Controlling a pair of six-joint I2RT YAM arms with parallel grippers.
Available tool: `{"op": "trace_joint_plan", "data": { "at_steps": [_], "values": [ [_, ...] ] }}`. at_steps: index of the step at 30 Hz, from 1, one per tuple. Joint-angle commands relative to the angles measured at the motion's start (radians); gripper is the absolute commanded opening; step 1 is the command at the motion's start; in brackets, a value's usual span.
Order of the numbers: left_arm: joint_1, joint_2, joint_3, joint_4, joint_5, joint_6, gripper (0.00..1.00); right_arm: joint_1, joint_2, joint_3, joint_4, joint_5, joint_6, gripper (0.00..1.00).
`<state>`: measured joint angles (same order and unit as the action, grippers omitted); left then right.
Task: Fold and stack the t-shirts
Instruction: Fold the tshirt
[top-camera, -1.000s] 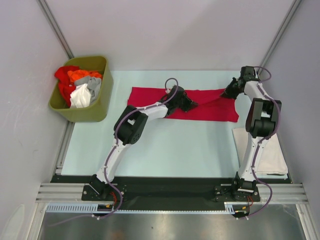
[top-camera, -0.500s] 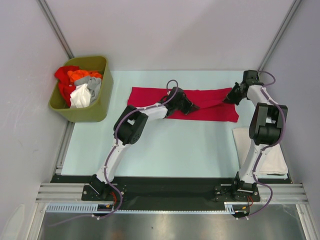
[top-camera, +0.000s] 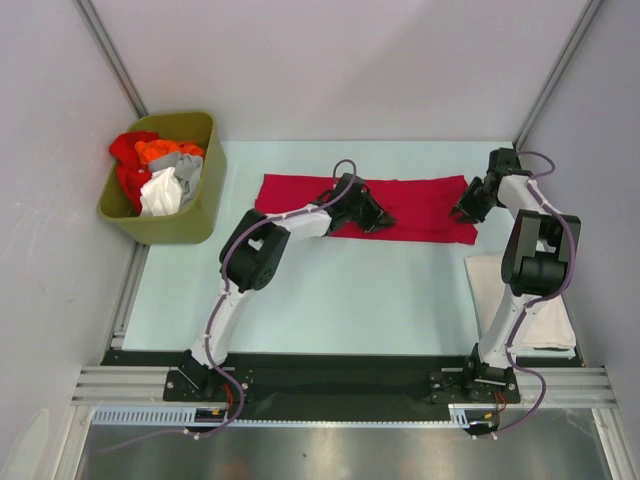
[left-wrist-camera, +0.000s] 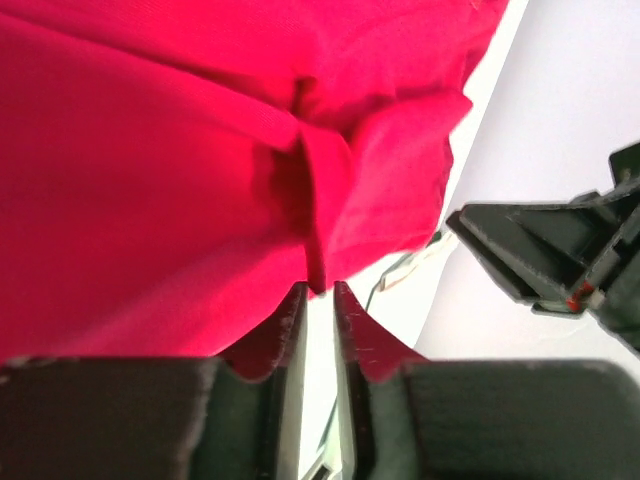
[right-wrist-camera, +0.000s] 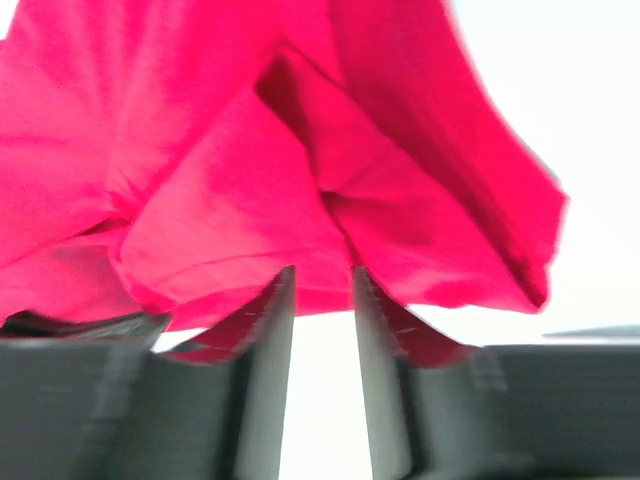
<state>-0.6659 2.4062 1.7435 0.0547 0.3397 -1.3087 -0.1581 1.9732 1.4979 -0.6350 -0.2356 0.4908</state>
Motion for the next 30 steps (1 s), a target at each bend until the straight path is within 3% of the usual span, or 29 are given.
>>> {"op": "trace_joint_plan", "data": {
  "at_steps": [1, 2, 4, 5, 13, 16, 19, 24, 30],
  "values": [
    [0.006, -0.151, -0.009, -0.047, -0.022, 0.106, 0.24, -0.014, -0.083, 0.068, -0.084, 0.071, -0.058, 0.37],
    [0.006, -0.176, -0.013, -0.047, -0.027, 0.120, 0.27, -0.014, -0.092, 0.088, -0.089, 0.076, -0.073, 0.45],
    [0.002, -0.190, -0.015, -0.078, -0.037, 0.149, 0.30, -0.009, -0.096, 0.097, -0.080, 0.079, -0.071, 0.47],
    [0.002, -0.191, -0.006, -0.079, -0.041, 0.161, 0.34, 0.002, -0.093, 0.094, -0.062, 0.070, -0.067, 0.47],
    [-0.008, 0.049, 0.217, -0.036, 0.076, 0.134, 0.34, 0.080, 0.044, 0.093, 0.178, -0.076, 0.032, 0.43],
    [-0.001, 0.108, 0.257, -0.047, 0.110, 0.129, 0.34, 0.081, 0.100, 0.116, 0.195, -0.071, 0.054, 0.42],
    [0.025, 0.128, 0.293, -0.155, 0.120, 0.216, 0.33, 0.074, 0.134, 0.133, 0.183, -0.041, 0.051, 0.43],
    [0.090, 0.010, 0.352, -0.334, 0.073, 0.469, 0.36, 0.068, 0.187, 0.235, 0.098, 0.024, 0.008, 0.52],
    [0.146, -0.275, 0.248, -0.469, 0.050, 0.672, 0.47, 0.058, 0.121, 0.332, -0.112, 0.163, -0.031, 0.72]
  ]
}}
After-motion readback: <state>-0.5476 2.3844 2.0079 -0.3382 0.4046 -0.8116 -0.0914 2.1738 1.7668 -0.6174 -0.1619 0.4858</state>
